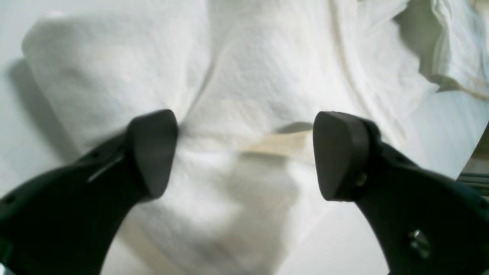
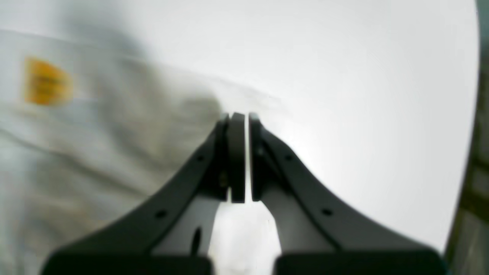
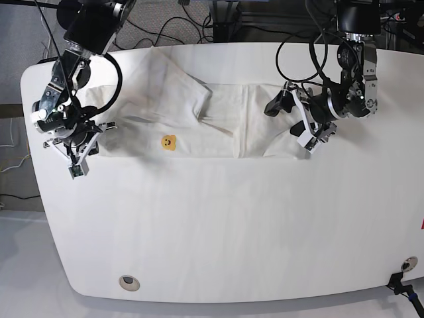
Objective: Fold the T-shirt properly
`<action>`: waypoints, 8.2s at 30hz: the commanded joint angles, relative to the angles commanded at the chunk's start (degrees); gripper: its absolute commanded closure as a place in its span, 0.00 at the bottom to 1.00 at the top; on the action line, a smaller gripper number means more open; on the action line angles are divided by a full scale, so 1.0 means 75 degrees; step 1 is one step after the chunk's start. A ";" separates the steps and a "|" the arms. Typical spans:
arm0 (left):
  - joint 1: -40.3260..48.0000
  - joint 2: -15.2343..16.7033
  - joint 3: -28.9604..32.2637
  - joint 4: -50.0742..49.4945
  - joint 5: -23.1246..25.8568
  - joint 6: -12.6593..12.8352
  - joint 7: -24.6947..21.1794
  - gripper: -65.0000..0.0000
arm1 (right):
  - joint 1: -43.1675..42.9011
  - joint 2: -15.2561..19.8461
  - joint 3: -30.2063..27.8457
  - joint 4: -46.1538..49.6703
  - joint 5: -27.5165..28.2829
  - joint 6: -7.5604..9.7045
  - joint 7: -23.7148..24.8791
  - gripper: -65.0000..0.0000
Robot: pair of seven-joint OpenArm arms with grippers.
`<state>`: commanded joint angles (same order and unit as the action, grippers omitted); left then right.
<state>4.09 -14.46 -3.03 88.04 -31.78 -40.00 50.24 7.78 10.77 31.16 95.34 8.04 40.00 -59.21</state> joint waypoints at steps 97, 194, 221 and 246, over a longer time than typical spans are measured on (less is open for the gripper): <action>0.0000 -0.0012 0.0012 -0.0012 0.0012 0.0000 0.0012 0.19 | -0.0492 0.0352 0.1266 -0.2825 0.5298 0.0000 -0.1805 0.66; 0.0316 -0.0797 -0.0633 0.0715 -0.0012 0.0000 0.0012 0.19 | -0.0094 -0.2636 -0.1336 -0.0926 0.6634 0.0000 -0.1875 1.00; -0.0199 -0.0047 0.0316 -0.0680 0.0023 0.0000 -0.0270 0.19 | -0.0059 -0.2636 -0.2544 -0.0891 0.6646 0.0000 -0.1500 1.00; -0.0176 -0.0094 0.0270 -0.0234 -0.0012 0.0000 -0.0246 0.19 | -0.0176 -0.2636 -0.4021 -0.0903 0.6599 -0.0580 -0.0762 0.79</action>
<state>2.77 -15.16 -1.01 86.29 -31.87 -40.00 48.40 6.46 -9.00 1.01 88.57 57.54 35.65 -64.92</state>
